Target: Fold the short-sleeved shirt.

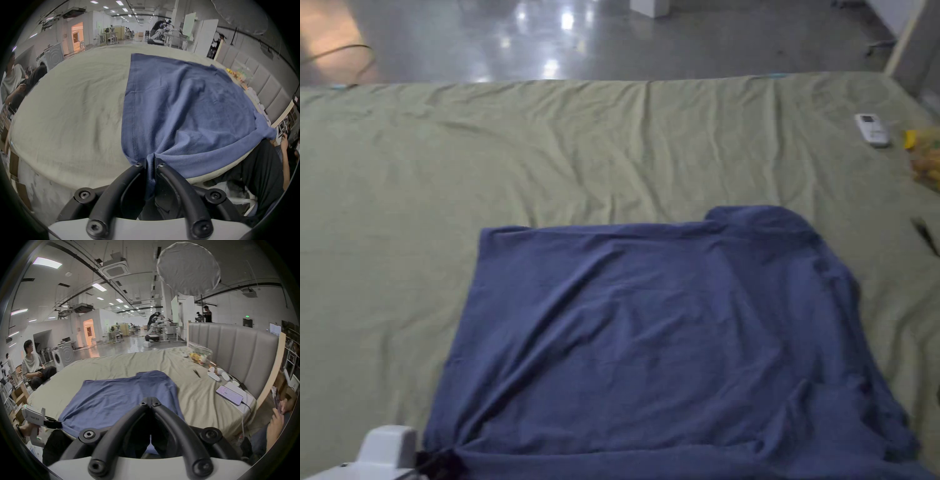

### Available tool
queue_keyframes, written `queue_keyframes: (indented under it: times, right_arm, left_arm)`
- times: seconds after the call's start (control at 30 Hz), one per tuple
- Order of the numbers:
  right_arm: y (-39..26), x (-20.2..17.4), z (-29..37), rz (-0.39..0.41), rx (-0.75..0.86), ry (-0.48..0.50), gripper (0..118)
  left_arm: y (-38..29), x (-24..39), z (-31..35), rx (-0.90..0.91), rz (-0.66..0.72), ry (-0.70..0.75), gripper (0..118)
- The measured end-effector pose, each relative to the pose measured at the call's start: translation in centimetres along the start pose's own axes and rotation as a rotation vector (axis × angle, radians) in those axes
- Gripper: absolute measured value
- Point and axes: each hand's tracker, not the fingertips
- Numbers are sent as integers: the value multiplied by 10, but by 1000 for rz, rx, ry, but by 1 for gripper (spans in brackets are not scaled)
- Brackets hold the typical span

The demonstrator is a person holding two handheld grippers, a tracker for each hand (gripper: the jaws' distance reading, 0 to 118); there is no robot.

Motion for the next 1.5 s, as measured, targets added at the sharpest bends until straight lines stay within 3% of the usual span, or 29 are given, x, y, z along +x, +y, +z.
queue_keyframes:
  times: [0.03,0.1,0.13,0.2,0.37,0.47,0.53,0.57,0.63,0.7,0.83,0.93,1.2,1.5]
  right_arm:
    - [-3,10,-3,-12,-27,-28,26]
    - [-22,36,-15,-46,-84,-75,80]
    - [-33,47,-19,-60,-101,-106,82]
    - [-52,61,-23,-95,-125,-162,80]
    - [-100,89,-45,-266,-301,-130,80]
    - [-119,98,-67,-381,-375,-76,80]
    - [-127,104,-86,-435,-434,-92,80]
    - [-128,107,-97,-447,-453,-101,78]
    - [-128,112,-115,-486,-487,-62,64]
    - [-126,110,-128,-468,-528,-53,46]
    - [-114,93,-134,-297,-588,-101,32]
    - [-115,90,-131,-305,-599,-81,9]
    - [-88,84,-109,-382,-483,-18,7]
    - [-21,74,-148,-357,-378,49,7]
  left_arm:
    - [1,0,-2,-7,3,-10,9]
    - [1,-3,-3,-9,25,-12,9]
    - [0,-3,-3,-8,54,-18,9]
    - [-1,-4,-2,-6,76,-24,9]
    - [4,13,1,-22,28,20,9]
    - [4,10,2,-25,38,16,9]
    - [4,4,1,-21,66,2,9]
    - [4,1,1,-20,80,-4,9]
    - [3,1,1,-17,97,-6,9]
    - [1,-11,-4,-15,101,-2,9]
    - [-4,-14,-10,-12,94,7,9]
    - [-2,-13,-9,-13,96,5,9]
    - [4,-5,17,44,110,-19,8]
    - [88,-8,46,247,184,-109,8]
